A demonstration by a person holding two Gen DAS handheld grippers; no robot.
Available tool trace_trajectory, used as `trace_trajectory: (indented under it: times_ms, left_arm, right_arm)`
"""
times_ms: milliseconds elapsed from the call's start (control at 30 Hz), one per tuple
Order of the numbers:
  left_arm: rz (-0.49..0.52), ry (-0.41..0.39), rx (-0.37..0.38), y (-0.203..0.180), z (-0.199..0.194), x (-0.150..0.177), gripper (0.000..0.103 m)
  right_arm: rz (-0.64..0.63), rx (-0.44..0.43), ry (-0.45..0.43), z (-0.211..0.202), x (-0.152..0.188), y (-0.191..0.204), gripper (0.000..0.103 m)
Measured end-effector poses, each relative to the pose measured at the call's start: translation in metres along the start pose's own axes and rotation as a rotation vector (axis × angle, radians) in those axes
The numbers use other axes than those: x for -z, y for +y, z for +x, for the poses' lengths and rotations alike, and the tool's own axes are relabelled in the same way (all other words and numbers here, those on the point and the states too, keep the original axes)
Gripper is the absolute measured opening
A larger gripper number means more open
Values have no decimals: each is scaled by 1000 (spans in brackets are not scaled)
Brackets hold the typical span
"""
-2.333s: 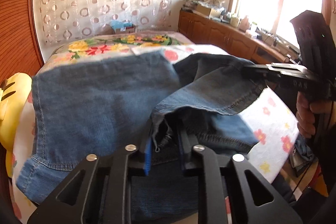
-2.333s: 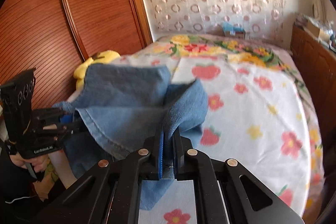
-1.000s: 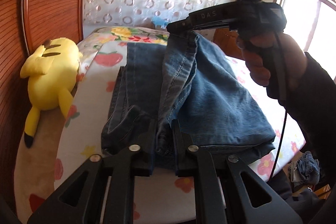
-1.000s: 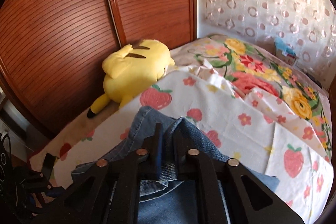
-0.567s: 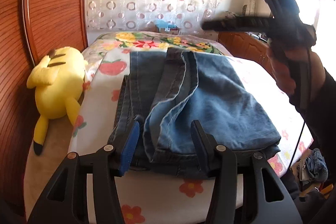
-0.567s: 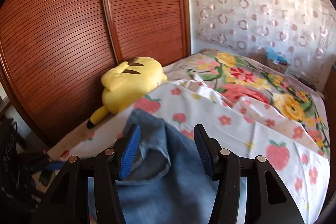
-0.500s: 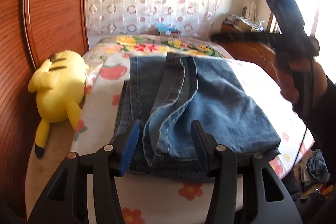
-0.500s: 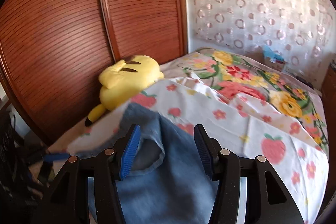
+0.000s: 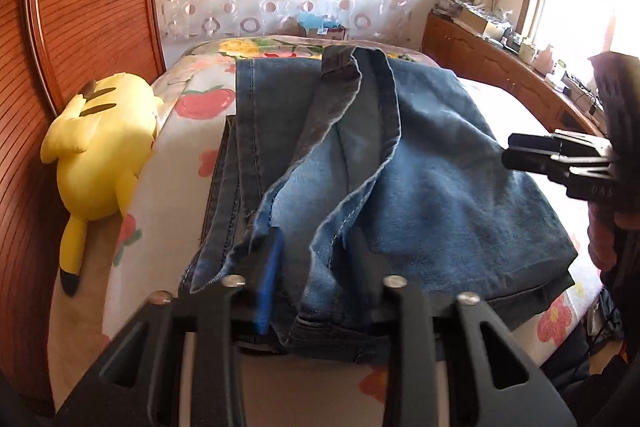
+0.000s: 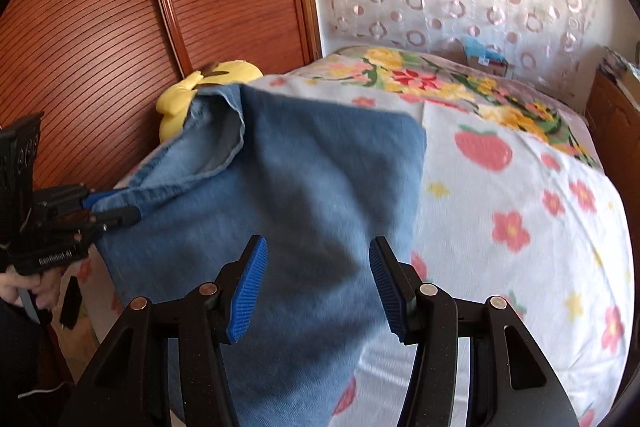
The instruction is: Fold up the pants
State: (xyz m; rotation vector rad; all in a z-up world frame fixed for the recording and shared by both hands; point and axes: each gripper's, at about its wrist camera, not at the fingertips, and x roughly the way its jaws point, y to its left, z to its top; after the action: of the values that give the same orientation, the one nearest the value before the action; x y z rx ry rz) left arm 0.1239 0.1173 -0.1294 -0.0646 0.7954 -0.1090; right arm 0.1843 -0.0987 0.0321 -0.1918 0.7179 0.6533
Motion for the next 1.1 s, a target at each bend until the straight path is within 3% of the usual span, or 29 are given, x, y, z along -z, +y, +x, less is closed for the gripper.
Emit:
trace_trajectory:
  times_ms: [33,200,400,567,667,933,1100]
  left_arm:
    - [-11,0,3,1,0,1,15]
    - [-88,-86,-34,14,-21,10,14]
    - [-112,-16,-43,19,-9,20,15]
    - [-95,-32,-62,15,-16,9,39]
    - [-86,-49,-64,13,-21,1,47]
    - [-31,-47,-30,-8,-12,-28,47]
    - [39,8,-22,-25,12,-42,47]
  right_arm:
    - [5,2,-2,-2,4,0,55]
    - [21,2,-4,-12,17,4,55]
    - [12,23,4,-18,27,10,55]
    - [31,41,12,-14,34,12,55]
    - [39,53,14,-15,39,13,55]
    - [51,56,-9,-18,48,11,55]
    - [67,40,-19,-18,53,7,55]
